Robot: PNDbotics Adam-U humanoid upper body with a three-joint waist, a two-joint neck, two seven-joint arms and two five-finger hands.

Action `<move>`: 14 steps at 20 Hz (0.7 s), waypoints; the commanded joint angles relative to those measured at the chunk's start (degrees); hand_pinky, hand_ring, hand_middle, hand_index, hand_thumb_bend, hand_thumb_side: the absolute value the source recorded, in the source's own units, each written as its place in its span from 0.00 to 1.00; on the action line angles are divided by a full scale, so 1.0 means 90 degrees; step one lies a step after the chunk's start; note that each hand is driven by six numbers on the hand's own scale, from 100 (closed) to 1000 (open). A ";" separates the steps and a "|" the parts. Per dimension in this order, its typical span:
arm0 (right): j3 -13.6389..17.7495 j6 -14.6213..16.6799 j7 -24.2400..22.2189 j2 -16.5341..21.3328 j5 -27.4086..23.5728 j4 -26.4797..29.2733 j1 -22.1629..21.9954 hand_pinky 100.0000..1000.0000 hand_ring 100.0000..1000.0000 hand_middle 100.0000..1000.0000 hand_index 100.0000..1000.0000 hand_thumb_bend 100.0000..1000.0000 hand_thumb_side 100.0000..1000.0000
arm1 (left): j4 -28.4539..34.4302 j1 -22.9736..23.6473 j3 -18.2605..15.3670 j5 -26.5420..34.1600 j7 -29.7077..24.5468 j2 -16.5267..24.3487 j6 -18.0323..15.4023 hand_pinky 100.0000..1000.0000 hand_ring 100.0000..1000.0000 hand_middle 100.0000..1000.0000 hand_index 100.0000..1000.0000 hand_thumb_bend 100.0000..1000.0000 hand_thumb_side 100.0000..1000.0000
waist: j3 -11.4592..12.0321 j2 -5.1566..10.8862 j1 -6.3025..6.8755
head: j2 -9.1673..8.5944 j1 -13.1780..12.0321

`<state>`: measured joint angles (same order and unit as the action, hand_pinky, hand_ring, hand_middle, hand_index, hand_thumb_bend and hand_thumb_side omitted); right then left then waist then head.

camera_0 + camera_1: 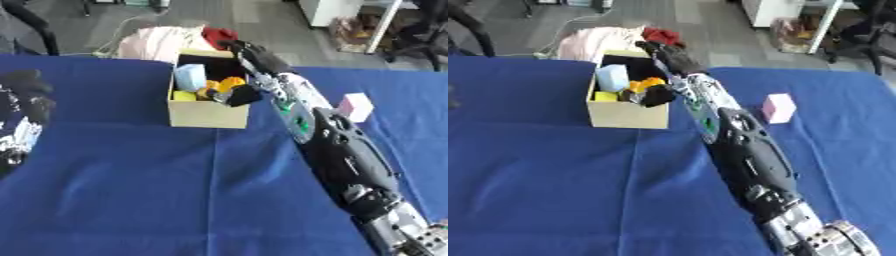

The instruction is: Pick up objects on the table and place them in the box.

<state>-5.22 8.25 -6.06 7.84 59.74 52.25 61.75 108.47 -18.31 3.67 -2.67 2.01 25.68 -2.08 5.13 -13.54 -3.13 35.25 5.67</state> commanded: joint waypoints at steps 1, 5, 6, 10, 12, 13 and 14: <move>0.0118 0.0019 0.0004 0.0373 -0.0267 0.0341 0.0127 0.77 0.79 0.86 1.00 0.38 0.42 | 0.0056 -0.0015 -0.0064 0.0013 0.0023 0.0091 0.0000 0.81 0.59 0.62 0.81 0.22 0.52 | -0.0062 0.0181 -0.0004 | 0.0014 -0.0054; 0.0231 -0.0092 -0.0071 0.0814 -0.0706 0.0587 0.0005 0.77 0.78 0.85 1.00 0.36 0.40 | 0.0036 0.0052 -0.0093 0.0003 0.0054 0.0101 -0.0001 0.81 0.59 0.62 0.81 0.22 0.52 | -0.0238 0.0223 0.0012 | 0.0063 -0.0136; 0.0255 -0.0129 -0.0104 0.0931 -0.0813 0.0621 -0.0052 0.77 0.79 0.86 1.00 0.36 0.40 | 0.0032 0.0067 -0.0100 -0.0001 0.0061 0.0103 -0.0001 0.81 0.59 0.62 0.81 0.22 0.52 | -0.0278 0.0231 0.0015 | 0.0070 -0.0161; 0.0298 -0.0274 -0.0361 0.1495 -0.1182 0.0600 -0.0291 0.78 0.80 0.88 1.00 0.35 0.39 | 0.0018 0.0129 -0.0135 -0.0024 0.0096 0.0128 -0.0002 0.81 0.59 0.62 0.81 0.21 0.52 | -0.0410 0.0250 0.0023 | 0.0095 -0.0243; 0.0343 -0.0403 -0.0471 0.1741 -0.1214 0.0474 -0.0418 0.78 0.80 0.89 1.00 0.35 0.38 | 0.0009 0.0158 -0.0150 -0.0032 0.0114 0.0132 0.0000 0.81 0.59 0.62 0.81 0.21 0.52 | -0.0468 0.0258 0.0024 | 0.0105 -0.0269; 0.0369 -0.0479 -0.0516 0.1837 -0.1172 0.0384 -0.0475 0.79 0.81 0.89 1.00 0.35 0.38 | 0.0004 0.0165 -0.0151 -0.0034 0.0118 0.0131 0.0000 0.81 0.59 0.62 0.81 0.21 0.52 | -0.0488 0.0262 0.0023 | 0.0108 -0.0273; 0.0398 -0.0535 -0.0547 0.1897 -0.1117 0.0308 -0.0515 0.79 0.81 0.90 1.00 0.35 0.38 | 0.0001 0.0169 -0.0151 -0.0036 0.0119 0.0129 -0.0001 0.81 0.59 0.62 0.81 0.21 0.53 | -0.0500 0.0264 0.0023 | 0.0108 -0.0276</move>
<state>-2.29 4.02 -10.53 22.30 49.79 54.97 56.14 107.91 -16.52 2.95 -2.84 2.74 25.68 -2.00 0.67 -13.21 -3.13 36.09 3.38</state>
